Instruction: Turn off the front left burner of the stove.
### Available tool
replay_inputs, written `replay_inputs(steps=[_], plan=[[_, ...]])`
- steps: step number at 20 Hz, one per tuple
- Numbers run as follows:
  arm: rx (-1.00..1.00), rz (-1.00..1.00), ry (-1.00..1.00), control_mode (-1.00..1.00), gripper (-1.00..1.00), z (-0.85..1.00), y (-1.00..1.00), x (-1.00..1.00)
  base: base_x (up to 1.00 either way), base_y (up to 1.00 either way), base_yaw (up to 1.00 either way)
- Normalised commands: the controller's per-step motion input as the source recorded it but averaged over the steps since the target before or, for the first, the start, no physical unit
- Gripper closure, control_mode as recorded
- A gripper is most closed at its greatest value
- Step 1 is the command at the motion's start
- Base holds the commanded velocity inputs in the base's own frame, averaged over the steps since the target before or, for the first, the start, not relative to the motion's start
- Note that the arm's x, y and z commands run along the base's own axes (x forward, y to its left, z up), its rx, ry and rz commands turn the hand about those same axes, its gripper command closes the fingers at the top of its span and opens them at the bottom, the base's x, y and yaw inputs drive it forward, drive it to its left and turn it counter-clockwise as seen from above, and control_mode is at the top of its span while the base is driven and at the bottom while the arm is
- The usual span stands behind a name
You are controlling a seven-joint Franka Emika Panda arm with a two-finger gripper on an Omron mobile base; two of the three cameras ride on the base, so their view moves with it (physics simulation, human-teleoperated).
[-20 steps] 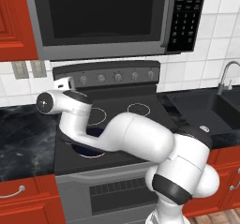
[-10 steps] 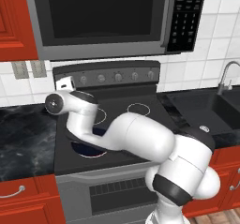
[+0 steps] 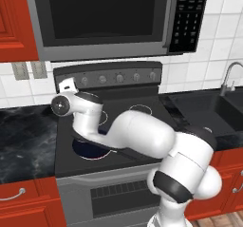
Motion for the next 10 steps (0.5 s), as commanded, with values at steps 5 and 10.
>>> replay_inputs(steps=[5, 10], plan=[[-0.05, 0.03, -0.02, -1.0, -1.0, -0.16, 0.0, 0.22, 0.0, 0.0, 0.0], [-0.05, 0.05, -0.16, -1.0, -1.0, -0.12, 0.0, 0.16, 0.0, 0.0, 0.0]])
